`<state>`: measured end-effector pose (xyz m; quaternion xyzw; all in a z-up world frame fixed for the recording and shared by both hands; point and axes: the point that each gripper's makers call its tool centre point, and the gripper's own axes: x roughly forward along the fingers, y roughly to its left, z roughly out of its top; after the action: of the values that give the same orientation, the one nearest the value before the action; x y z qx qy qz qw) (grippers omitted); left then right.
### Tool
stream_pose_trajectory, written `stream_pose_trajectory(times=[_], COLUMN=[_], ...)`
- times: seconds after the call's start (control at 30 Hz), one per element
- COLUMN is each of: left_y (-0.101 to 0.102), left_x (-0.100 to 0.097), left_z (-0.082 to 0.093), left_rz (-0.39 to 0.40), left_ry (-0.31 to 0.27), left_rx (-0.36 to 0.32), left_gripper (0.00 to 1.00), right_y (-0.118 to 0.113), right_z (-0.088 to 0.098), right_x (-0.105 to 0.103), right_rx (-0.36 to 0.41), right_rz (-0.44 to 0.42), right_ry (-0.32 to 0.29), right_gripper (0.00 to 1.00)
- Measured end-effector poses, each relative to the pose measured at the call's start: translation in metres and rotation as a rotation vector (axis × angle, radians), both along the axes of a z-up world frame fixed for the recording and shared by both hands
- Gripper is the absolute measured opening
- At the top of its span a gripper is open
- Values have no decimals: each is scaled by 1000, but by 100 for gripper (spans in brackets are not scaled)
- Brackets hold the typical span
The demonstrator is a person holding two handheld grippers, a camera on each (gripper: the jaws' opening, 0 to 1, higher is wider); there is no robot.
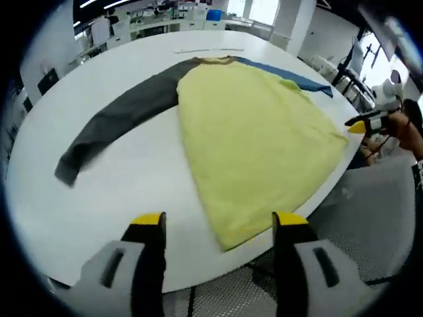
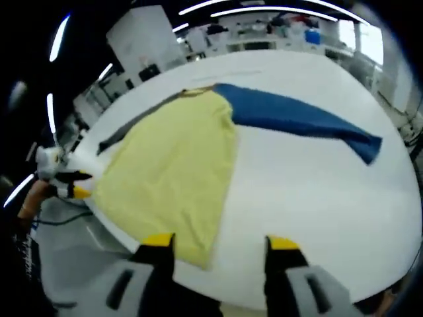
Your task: Fold the garment on the visible template until the final outline fits inside the template.
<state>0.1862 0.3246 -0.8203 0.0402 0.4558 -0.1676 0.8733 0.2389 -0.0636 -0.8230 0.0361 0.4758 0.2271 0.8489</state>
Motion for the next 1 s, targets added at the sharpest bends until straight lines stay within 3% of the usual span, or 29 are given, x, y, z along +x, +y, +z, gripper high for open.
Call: stream_pose_trajectory(times=[0.17,0.43,0.73,0.87,1.0], left_y=[-3,1,-5,-8,-11], left_x=[6,19,22,24,26], left_z=[8,19,24,28,31], left_rz=[-8,-18,-38,-47,-54], left_ry=[-67,-166,-192,-211,-224], left_rx=[-9,-12,-21,-23,-34], left_gripper=[79,92,99,99,99], right_y=[-20,-65,-134,-159,-167], right_z=[4,9,9,2,-1], right_x=[16,51,96,115,123], right_rx=[22,65,-70,-50,-63], right_rz=[-65,-250,-402,-466,-507], right_ry=[-28,-89,-190,-185,-166], right_gripper=[66,65,54,48,39])
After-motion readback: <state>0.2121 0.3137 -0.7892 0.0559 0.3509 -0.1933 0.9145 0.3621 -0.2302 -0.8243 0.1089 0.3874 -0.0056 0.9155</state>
